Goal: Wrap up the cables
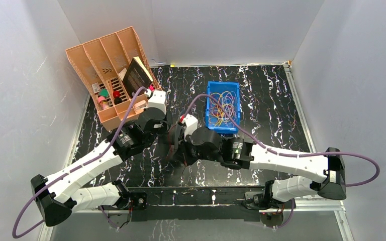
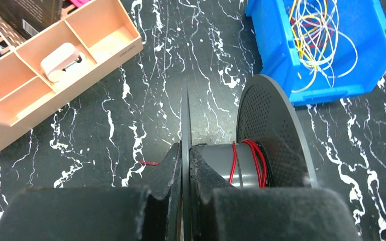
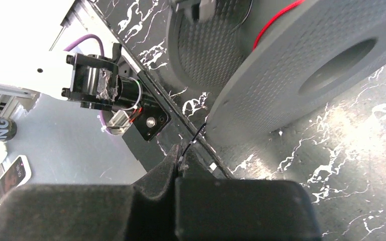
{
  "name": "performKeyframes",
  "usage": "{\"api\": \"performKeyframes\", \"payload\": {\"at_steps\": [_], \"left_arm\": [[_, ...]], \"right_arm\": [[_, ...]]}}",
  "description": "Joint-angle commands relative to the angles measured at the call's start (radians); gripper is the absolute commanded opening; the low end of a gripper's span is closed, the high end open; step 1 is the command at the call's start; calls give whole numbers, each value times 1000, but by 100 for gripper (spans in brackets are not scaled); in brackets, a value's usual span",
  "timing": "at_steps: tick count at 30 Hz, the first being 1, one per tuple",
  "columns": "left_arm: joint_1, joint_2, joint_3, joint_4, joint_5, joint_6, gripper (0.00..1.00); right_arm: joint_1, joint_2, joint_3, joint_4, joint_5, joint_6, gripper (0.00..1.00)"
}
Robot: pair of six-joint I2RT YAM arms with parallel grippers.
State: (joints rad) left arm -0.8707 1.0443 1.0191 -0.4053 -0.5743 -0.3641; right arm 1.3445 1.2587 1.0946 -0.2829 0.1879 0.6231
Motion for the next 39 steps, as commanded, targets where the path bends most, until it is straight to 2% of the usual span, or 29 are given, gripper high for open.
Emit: {"api": "performKeyframes", "payload": {"at_steps": [1, 7, 14, 20, 24, 35, 39], "left_arm": [[10, -22, -22, -31, 24, 87, 0], [11, -16, -38, -66, 77, 138, 0], [11, 15, -42, -96, 155, 204, 0], [9, 30, -52, -101, 199, 234, 0], [8, 26, -58, -99, 230, 245, 0], [3, -8, -72, -95, 291, 254, 0], [2, 2, -74, -95, 279, 249, 0]], "right_arm": [[-78, -34, 100, 31, -75, -52, 2], [-224, -39, 107, 33, -242, -58, 3], [-319, -42, 103, 11, -339, -72, 6], [-356, -45, 106, 8, -370, -75, 7], [-384, -46, 90, 0, -374, -79, 0], [-448, -69, -29, 29, -368, -70, 0], [-449, -87, -71, 73, -415, -65, 22]]}}
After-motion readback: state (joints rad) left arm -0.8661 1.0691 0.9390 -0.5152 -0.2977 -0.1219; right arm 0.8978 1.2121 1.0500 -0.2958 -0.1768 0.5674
